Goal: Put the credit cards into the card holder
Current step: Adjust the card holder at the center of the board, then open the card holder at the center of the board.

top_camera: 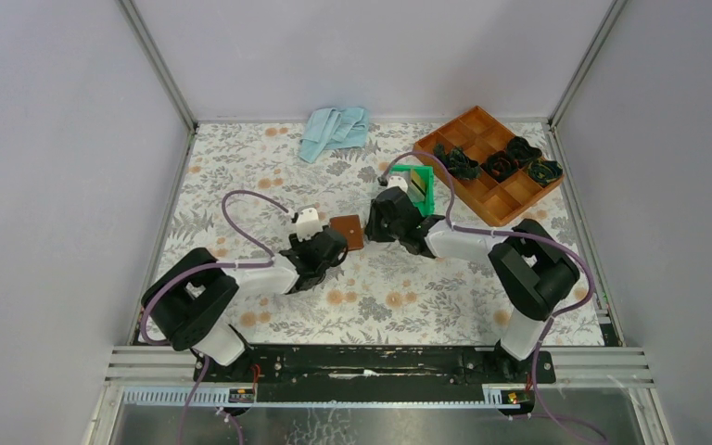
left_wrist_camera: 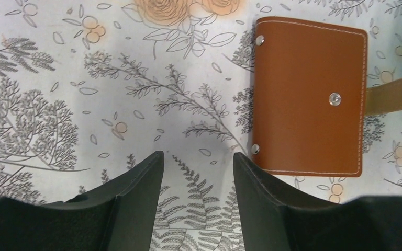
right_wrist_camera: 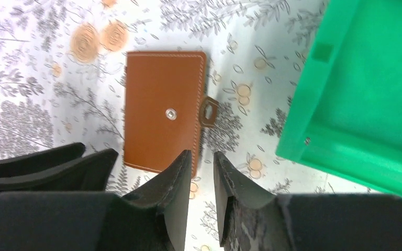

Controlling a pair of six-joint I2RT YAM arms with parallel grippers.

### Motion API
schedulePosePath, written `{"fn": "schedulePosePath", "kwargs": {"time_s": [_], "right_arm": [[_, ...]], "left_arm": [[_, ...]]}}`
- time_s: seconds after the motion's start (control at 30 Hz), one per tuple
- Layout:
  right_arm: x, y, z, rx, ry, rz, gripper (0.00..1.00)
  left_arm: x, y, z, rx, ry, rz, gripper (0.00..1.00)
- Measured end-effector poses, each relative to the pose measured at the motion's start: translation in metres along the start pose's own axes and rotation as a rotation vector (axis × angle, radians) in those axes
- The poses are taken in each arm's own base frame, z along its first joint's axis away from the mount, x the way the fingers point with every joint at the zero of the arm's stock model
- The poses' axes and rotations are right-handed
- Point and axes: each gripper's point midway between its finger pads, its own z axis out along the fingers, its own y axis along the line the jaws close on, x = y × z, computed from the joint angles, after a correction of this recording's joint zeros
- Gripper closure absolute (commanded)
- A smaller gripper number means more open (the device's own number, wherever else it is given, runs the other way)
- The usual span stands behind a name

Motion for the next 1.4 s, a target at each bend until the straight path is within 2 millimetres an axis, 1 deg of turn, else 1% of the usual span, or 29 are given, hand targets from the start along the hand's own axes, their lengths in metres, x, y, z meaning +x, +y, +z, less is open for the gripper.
{"fn": "schedulePosePath", "kwargs": {"time_s": [0.13, 0.27, 0.33, 0.53, 0.7, 0.9, 1.03, 1.17, 1.3, 1.4], "right_arm": [[-0.017, 0.012, -0.004, -0.021, -0.034, -0.013, 0.68], [-0.032, 0.026, -0.002, -0.047, -0.054, -0.012, 0.58], [-0.034, 0.029, -0.001, -0.059, -0.052, -0.008, 0.52], [-0.025, 0.027, 0.002, -0.057, -0.029, 0.017, 0.51], [-0.007, 0.020, 0.003, -0.057, 0.009, 0.045, 0.52], [0.010, 0.016, 0.012, -0.057, 0.045, 0.078, 0.52], [0.019, 0.015, 0.016, -0.064, 0.065, 0.099, 0.52], [0.023, 0.016, 0.018, -0.080, 0.070, 0.117, 0.53], [0.024, 0.022, 0.018, -0.119, 0.069, 0.146, 0.53], [0.025, 0.026, 0.020, -0.145, 0.073, 0.169, 0.53]], "left_arm": [[0.001, 0.006, -0.004, -0.015, 0.010, 0.008, 0.40], [-0.003, 0.007, -0.007, -0.017, 0.001, 0.002, 0.40], [-0.005, 0.007, -0.008, -0.016, -0.005, 0.000, 0.40], [-0.006, 0.008, -0.008, -0.020, -0.011, 0.003, 0.40], [-0.012, 0.007, -0.009, -0.019, -0.029, 0.013, 0.39], [-0.028, -0.004, -0.011, 0.006, -0.070, 0.004, 0.38], [-0.033, -0.012, -0.008, 0.013, -0.081, 0.006, 0.38], [-0.029, -0.013, -0.002, 0.001, -0.076, 0.021, 0.38], [-0.020, -0.008, 0.005, -0.025, -0.062, 0.045, 0.38], [-0.018, -0.004, 0.009, -0.039, -0.055, 0.053, 0.38]]}}
